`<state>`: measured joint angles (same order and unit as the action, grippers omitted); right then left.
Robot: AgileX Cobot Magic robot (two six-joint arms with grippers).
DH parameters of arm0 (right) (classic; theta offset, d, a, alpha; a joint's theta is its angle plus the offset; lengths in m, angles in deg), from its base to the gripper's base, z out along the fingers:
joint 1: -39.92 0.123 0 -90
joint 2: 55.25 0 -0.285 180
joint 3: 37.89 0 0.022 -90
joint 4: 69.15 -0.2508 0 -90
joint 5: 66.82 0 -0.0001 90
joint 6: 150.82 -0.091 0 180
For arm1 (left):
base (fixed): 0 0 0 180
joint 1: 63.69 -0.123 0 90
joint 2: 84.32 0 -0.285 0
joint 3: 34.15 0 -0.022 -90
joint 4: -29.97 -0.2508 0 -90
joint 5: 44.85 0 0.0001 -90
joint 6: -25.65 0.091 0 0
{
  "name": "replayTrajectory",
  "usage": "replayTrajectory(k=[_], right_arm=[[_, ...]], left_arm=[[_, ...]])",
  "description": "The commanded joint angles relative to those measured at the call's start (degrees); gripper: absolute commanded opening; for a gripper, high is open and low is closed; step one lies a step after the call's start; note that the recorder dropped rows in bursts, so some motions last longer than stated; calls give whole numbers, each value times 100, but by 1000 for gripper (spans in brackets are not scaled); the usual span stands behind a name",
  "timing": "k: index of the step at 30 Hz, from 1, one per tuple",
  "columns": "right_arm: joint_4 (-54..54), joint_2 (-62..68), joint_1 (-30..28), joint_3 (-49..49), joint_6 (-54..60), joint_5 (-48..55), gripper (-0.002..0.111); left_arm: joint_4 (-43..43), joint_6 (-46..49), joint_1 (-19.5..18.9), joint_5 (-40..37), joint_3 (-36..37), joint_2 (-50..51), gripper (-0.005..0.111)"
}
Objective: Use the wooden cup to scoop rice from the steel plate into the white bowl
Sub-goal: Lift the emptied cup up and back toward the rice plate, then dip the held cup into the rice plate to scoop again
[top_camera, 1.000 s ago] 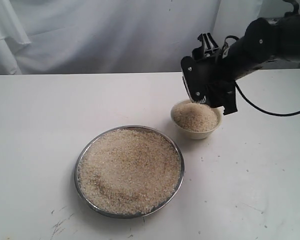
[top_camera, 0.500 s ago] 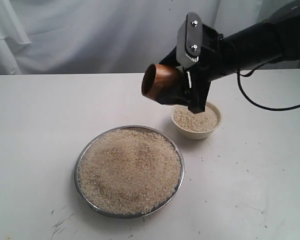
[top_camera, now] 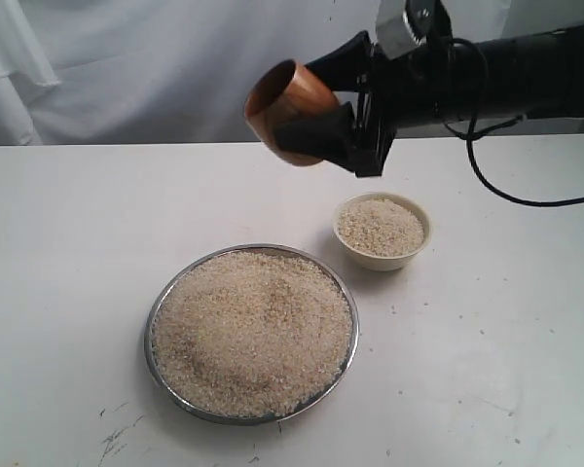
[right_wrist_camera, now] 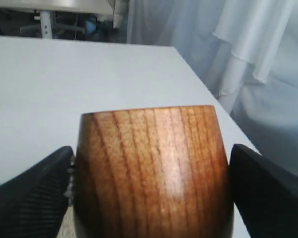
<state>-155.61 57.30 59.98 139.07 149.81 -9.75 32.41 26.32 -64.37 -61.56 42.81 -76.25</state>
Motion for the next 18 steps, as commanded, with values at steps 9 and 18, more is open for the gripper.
replayTrajectory(k=[9,18], right_arm=[[1798,85,631,26,63,-1315,0],[5005,439,1971,26,63,-3668,0]], left_arm=[[4,-18,9,36,26,-29,0],[4,-18,9,36,26,-29,0]])
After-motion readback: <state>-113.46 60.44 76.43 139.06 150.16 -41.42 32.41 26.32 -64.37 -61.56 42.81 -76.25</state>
